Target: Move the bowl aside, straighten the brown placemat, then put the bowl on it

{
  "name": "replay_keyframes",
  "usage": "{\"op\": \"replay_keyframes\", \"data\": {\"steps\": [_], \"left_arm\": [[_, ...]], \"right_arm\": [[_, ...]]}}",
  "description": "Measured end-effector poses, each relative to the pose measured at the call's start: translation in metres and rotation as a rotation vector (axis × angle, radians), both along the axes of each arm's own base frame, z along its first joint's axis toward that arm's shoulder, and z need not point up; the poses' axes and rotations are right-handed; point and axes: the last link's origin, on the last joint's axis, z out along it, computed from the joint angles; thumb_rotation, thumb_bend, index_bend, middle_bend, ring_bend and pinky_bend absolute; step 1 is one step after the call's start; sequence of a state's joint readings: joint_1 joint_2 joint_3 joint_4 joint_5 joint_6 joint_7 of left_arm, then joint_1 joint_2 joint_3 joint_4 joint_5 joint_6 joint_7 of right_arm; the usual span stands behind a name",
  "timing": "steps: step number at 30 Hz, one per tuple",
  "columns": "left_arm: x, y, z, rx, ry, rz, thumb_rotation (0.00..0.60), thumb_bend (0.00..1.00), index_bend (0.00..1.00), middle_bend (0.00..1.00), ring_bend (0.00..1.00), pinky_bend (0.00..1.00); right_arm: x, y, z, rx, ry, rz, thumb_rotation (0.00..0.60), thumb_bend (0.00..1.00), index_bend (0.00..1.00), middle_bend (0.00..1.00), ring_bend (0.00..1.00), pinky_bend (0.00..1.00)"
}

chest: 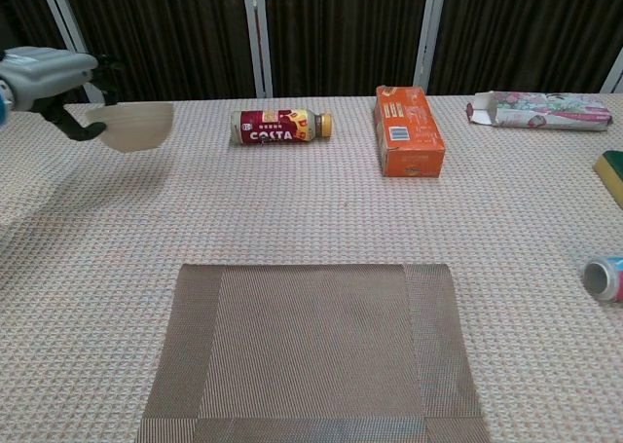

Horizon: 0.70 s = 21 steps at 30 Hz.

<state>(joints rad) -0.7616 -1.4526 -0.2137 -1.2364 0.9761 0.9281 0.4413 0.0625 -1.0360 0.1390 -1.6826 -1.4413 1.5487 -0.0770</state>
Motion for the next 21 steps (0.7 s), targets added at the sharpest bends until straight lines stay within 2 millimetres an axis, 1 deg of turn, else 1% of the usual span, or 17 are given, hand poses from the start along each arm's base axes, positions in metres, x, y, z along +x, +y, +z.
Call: {"op": "replay_keyframes", "data": {"steps": [1, 4, 10, 13, 14, 15, 16, 18, 19, 20, 21], "left_arm": [[-0.011, -0.003, 0.01, 0.014, 0.0, 0.02, 0.6, 0.55, 0.62, 0.0, 0.0, 0.0], [-0.039, -0.011, 0.03, 0.039, 0.001, 0.075, 0.6, 0.55, 0.62, 0.0, 0.0, 0.0], [-0.091, -0.034, 0.051, 0.062, 0.002, 0.177, 0.6, 0.55, 0.61, 0.0, 0.0, 0.0], [-0.109, -0.038, 0.058, 0.07, 0.008, 0.206, 0.6, 0.55, 0.59, 0.0, 0.0, 0.0], [-0.114, -0.041, 0.058, 0.068, 0.007, 0.217, 0.6, 0.52, 0.54, 0.0, 0.0, 0.0], [-0.117, -0.042, 0.058, 0.066, 0.007, 0.221, 0.6, 0.48, 0.46, 0.0, 0.0, 0.0], [-0.121, -0.044, 0.056, 0.06, 0.011, 0.226, 0.6, 0.38, 0.3, 0.0, 0.0, 0.0], [-0.125, -0.047, 0.052, 0.047, 0.014, 0.231, 0.6, 0.23, 0.08, 0.0, 0.0, 0.0], [-0.127, -0.049, 0.049, 0.037, 0.011, 0.239, 0.6, 0.16, 0.01, 0.0, 0.0, 0.0], [-0.128, -0.05, 0.046, 0.029, 0.006, 0.247, 0.6, 0.13, 0.0, 0.0, 0.0, 0.0], [-0.128, -0.052, 0.044, 0.022, 0.0, 0.253, 0.6, 0.12, 0.0, 0.0, 0.0, 0.0]], "right_arm": [[0.001, 0.001, 0.0, 0.002, -0.002, 0.004, 0.6, 0.0, 0.0, 0.0, 0.0, 0.0], [0.003, 0.003, 0.001, 0.004, -0.006, 0.015, 0.6, 0.0, 0.0, 0.0, 0.0, 0.0], [0.007, 0.008, 0.003, 0.0, -0.014, 0.036, 0.6, 0.0, 0.0, 0.0, 0.0, 0.0], [0.008, 0.009, 0.003, 0.0, -0.016, 0.041, 0.6, 0.0, 0.0, 0.0, 0.0, 0.0], [0.009, 0.009, 0.003, 0.0, -0.016, 0.043, 0.6, 0.0, 0.0, 0.0, 0.0, 0.0], [0.009, 0.01, 0.004, 0.0, -0.017, 0.045, 0.6, 0.0, 0.0, 0.0, 0.0, 0.0], [0.01, 0.01, 0.004, -0.001, -0.017, 0.047, 0.6, 0.0, 0.0, 0.0, 0.0, 0.0], [0.011, 0.011, 0.004, -0.002, -0.018, 0.048, 0.6, 0.0, 0.0, 0.0, 0.0, 0.0], [0.011, 0.011, 0.004, -0.001, -0.019, 0.049, 0.6, 0.0, 0.0, 0.0, 0.0, 0.0], [0.011, 0.012, 0.004, -0.001, -0.019, 0.05, 0.6, 0.0, 0.0, 0.0, 0.0, 0.0], [0.011, 0.012, 0.004, 0.0, -0.019, 0.051, 0.6, 0.0, 0.0, 0.0, 0.0, 0.0]]}}
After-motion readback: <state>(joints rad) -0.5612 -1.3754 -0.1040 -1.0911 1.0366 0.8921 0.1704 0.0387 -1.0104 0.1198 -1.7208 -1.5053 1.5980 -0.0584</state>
